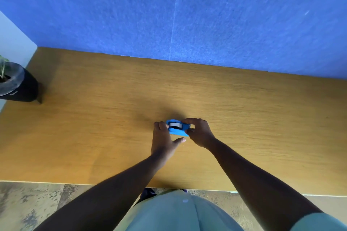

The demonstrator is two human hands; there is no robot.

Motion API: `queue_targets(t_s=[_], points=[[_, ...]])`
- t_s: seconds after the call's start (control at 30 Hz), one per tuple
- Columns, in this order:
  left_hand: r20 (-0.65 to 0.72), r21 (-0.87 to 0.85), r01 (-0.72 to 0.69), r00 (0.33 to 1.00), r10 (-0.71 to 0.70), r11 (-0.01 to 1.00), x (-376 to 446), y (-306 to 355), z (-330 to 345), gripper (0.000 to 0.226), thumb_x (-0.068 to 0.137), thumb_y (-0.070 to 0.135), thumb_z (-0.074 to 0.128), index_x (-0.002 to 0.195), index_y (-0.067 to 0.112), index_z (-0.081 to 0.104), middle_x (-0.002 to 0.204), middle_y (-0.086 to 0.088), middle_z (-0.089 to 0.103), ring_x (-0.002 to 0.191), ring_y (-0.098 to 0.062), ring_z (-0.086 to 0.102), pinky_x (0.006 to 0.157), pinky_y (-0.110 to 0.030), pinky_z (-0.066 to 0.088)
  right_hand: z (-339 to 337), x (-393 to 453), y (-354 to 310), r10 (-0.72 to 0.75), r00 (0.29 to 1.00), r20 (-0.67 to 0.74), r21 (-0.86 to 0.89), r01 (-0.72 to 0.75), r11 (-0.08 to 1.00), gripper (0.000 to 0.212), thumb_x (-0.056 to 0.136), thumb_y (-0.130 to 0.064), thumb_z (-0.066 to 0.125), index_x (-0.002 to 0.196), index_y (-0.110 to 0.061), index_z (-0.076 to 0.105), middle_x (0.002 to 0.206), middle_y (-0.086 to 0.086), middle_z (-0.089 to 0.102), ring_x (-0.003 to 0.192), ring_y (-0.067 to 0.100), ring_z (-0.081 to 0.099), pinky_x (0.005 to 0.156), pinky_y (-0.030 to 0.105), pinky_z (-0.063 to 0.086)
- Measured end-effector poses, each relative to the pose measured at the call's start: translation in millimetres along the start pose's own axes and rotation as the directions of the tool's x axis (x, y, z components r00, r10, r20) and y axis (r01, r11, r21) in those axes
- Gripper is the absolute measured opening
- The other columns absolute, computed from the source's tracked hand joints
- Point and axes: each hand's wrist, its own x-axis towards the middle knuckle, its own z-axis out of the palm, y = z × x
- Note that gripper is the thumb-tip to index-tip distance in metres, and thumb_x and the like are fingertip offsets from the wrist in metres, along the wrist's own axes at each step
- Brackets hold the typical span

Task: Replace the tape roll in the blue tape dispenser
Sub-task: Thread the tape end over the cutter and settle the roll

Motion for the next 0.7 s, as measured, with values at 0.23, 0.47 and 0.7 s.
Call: queue_targets(t_s=[0.23, 0.47, 0.7], points=[[0.057, -0.011, 0.029, 0.998, -0.029, 1.0, -1, 1, -11, 0.045, 0.09, 0.054, 0.07, 0.106, 0.014, 0.058, 0.111, -0.001, 0.054, 0.092, -0.017, 0.061, 0.078, -0.03, 0.055, 0, 3, 8, -0.062, 0.998, 0.018, 0.022, 0.062, 0.998, 0.041, 0.092, -0.002, 0.07, 0.128, -0.022, 0.073, 0.135, -0.006, 0.07, 0.123, 0.019, 0.065, 0.106, 0.042, 0.055], [0.016, -0.156, 0.203, 0.979, -0.203, 0.967, 23, 10, -32, 0.04, 0.091, 0.05, 0.072, 0.084, 0.013, 0.063, 0.082, 0.005, 0.067, 0.074, -0.009, 0.062, 0.058, -0.017, 0.041, 12, -17, 7, 0.174, 0.924, -0.341, 0.236, -0.095, 0.967, 0.012, 0.093, -0.017, 0.071, 0.101, -0.021, 0.08, 0.1, -0.005, 0.074, 0.088, 0.014, 0.068, 0.077, 0.037, 0.061], [0.057, -0.155, 0.315, 0.949, -0.309, 0.936, 31, 20, -28, 0.05, 0.07, 0.048, 0.091, 0.076, 0.004, 0.07, 0.07, 0.0, 0.07, 0.059, -0.013, 0.061, 0.049, -0.022, 0.044, 0, -11, 2, 0.196, 0.969, -0.153, 0.173, -0.169, 0.97, 0.019, 0.094, -0.03, 0.073, 0.102, -0.016, 0.082, 0.09, 0.0, 0.076, 0.08, 0.019, 0.069, 0.064, 0.036, 0.055]])
